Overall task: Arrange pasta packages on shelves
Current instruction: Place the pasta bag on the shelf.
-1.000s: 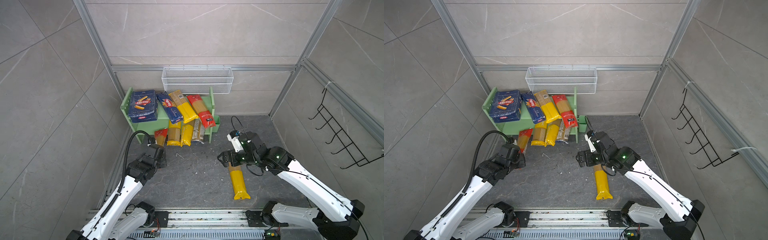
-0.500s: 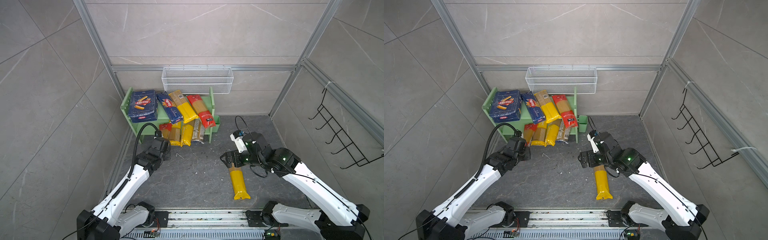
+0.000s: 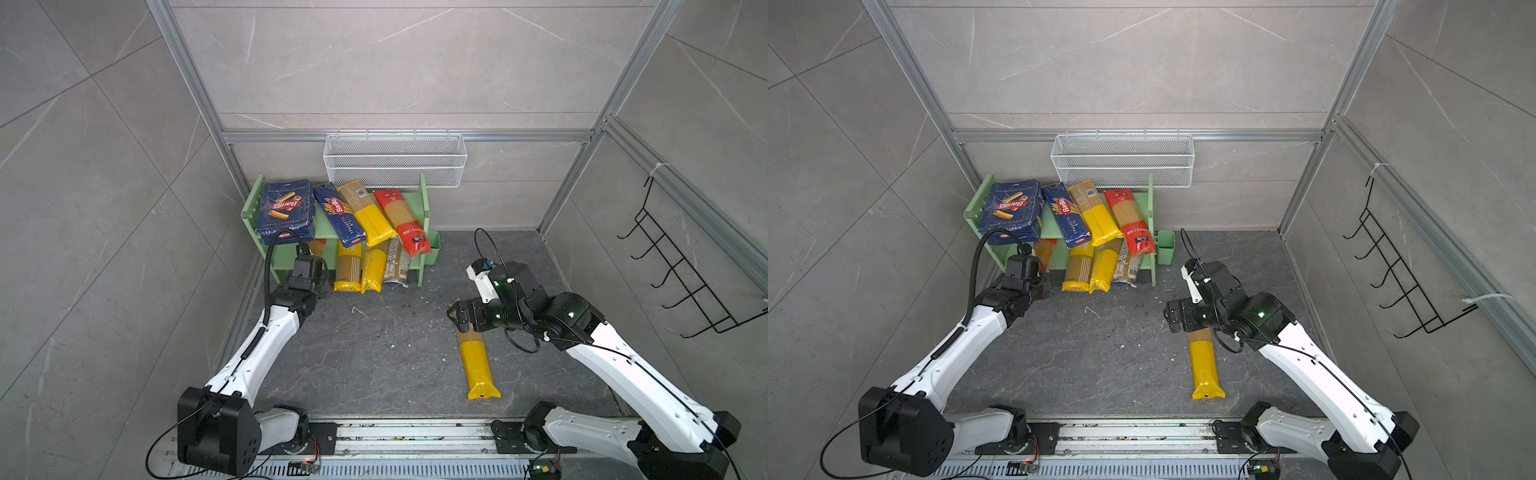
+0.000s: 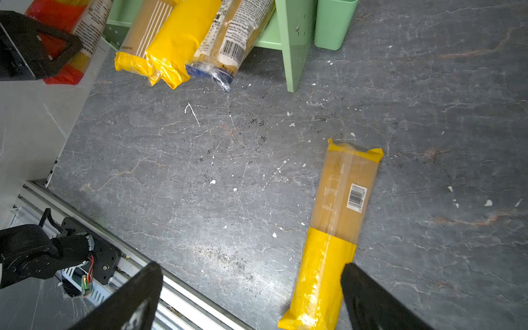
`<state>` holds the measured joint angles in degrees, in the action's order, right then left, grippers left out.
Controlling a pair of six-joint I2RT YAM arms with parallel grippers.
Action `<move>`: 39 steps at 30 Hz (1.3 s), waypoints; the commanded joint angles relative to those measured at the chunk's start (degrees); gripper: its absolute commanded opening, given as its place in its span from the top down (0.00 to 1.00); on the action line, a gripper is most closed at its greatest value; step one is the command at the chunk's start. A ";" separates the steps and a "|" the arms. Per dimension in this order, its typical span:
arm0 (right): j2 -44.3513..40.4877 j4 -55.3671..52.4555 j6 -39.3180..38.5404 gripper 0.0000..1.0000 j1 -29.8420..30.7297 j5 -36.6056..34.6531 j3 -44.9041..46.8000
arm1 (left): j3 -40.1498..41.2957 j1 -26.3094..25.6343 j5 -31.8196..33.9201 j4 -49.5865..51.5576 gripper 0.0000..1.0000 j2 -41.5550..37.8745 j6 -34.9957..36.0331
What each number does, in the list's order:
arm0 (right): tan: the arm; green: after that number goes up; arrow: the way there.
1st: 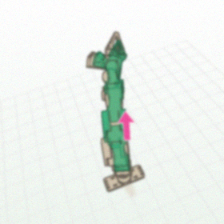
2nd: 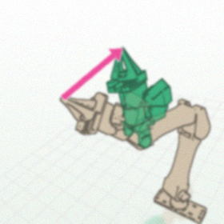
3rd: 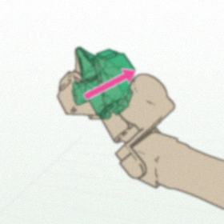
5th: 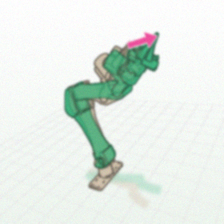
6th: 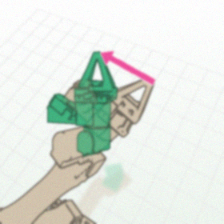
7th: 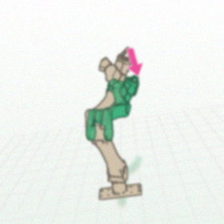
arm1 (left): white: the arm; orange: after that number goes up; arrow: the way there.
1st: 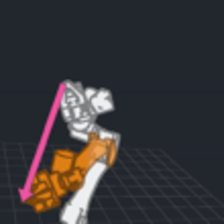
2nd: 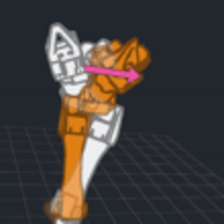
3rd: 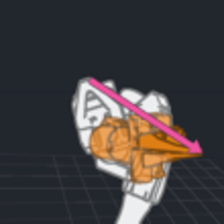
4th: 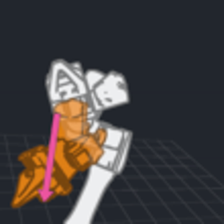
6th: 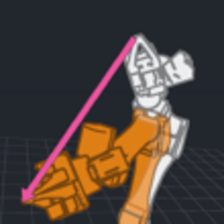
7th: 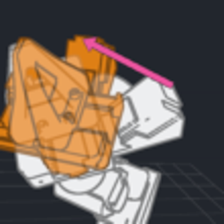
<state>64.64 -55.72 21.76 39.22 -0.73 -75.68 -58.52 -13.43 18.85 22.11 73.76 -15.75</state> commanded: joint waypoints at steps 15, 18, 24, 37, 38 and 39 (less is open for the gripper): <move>2.24 -0.09 0.08 0.00 -2.04 -2.00 -1.58 | -10.05 2.37 -4.05 -20.83 1.00 11.16 4.85; 2.25 0.20 0.47 0.00 -2.15 -1.74 -1.50 | -10.65 2.36 -4.42 -21.01 0.88 12.13 5.21; 1.98 0.10 0.92 0.00 -2.13 -1.42 -1.84 | -9.66 2.44 -4.37 -21.22 0.43 12.06 5.43; 0.34 -1.06 0.92 0.01 -2.13 -0.71 0.44 | -1.53 2.03 -5.66 -17.51 0.31 2.72 1.39; 0.10 -0.97 1.00 0.00 -2.09 -0.60 0.80 | -0.73 1.92 -5.74 -17.24 0.31 1.52 1.13; -0.12 -0.75 1.07 0.00 -2.12 -0.63 1.41 | -0.20 1.75 -5.68 -16.46 0.31 0.31 0.86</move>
<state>66.08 -55.70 22.04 37.36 -1.67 -75.50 -59.64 -11.57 13.28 8.67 78.41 -13.17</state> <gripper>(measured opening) 0.995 0.689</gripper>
